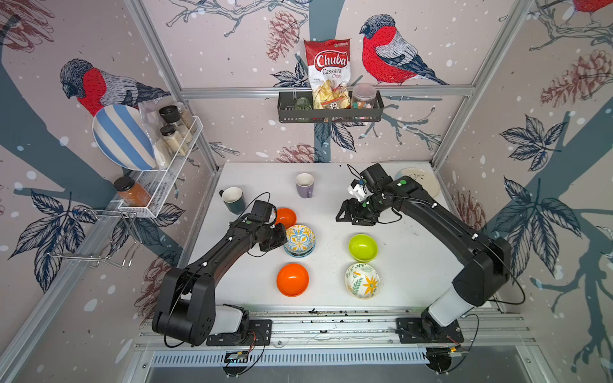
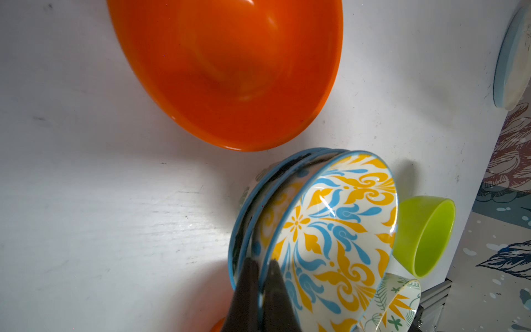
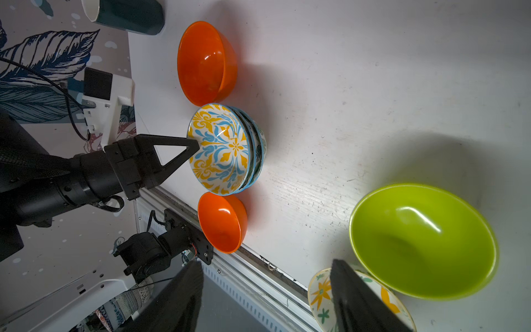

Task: Stack the bowls
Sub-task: Place the bowl on the bowl.

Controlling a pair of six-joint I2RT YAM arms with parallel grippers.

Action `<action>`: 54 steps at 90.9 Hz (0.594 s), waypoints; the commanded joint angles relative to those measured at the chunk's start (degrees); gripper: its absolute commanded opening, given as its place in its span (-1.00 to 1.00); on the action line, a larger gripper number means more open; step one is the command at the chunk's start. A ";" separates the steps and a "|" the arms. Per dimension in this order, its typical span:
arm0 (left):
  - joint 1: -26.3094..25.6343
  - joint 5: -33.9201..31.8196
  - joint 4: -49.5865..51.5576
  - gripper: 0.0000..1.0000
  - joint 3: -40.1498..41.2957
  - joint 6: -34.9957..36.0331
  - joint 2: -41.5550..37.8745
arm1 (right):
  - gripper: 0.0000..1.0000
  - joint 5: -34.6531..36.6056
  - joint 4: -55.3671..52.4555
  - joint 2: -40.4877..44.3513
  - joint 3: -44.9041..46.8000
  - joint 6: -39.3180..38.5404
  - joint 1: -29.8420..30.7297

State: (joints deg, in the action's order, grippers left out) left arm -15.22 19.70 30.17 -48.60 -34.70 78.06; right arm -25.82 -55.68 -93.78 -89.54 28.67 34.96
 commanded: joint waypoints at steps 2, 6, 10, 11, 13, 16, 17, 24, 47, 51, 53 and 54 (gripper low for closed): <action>0.19 1.32 -2.72 -1.00 0.34 -0.55 -0.02 | 0.44 -0.11 0.79 0.15 0.05 -0.22 0.02; 0.19 1.24 -2.67 -1.00 0.39 -0.50 -0.09 | 0.44 -0.10 0.75 0.24 0.06 -0.21 0.02; 0.19 1.18 -2.75 -1.00 0.37 -0.49 -0.18 | 0.44 -0.09 0.75 0.17 0.15 -0.26 0.02; 0.19 1.20 -2.75 -1.00 0.40 -0.47 -0.19 | 0.44 -0.10 0.75 0.17 0.19 -0.27 0.02; 0.19 1.21 -2.82 -1.00 0.38 -0.46 -0.19 | 0.44 -0.10 0.77 0.17 0.23 -0.27 0.02; 0.19 1.17 -2.84 -1.00 0.35 -0.47 -0.12 | 0.43 -0.10 0.89 0.17 0.32 -0.28 0.02; 0.19 1.19 -2.88 -1.00 0.35 -0.46 -0.11 | 0.43 -0.10 0.91 0.17 0.37 -0.28 0.02; 0.19 1.29 -3.14 -1.00 0.39 -0.46 0.13 | 0.43 -0.11 0.92 0.06 0.40 -0.32 0.06; 0.22 2.17 -3.95 -1.00 0.57 -0.37 -0.10 | 0.44 0.09 0.99 0.01 0.72 -0.46 0.02; 0.20 2.17 -4.09 -1.00 0.70 -0.37 -0.19 | 0.43 0.23 0.97 -0.07 0.83 -0.45 0.02; 0.19 2.09 -4.14 -1.00 0.70 -0.33 -0.19 | 0.44 0.22 1.00 -0.06 0.85 -0.45 0.02; 0.19 2.05 -4.19 -1.00 0.79 -0.35 -0.23 | 0.44 0.23 1.01 -0.03 0.85 -0.45 0.02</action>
State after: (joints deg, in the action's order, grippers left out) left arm -15.22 20.01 28.67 -47.99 -35.07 78.19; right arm -25.80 -55.55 -93.80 -88.82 28.64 34.96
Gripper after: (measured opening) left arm 0.064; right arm 0.718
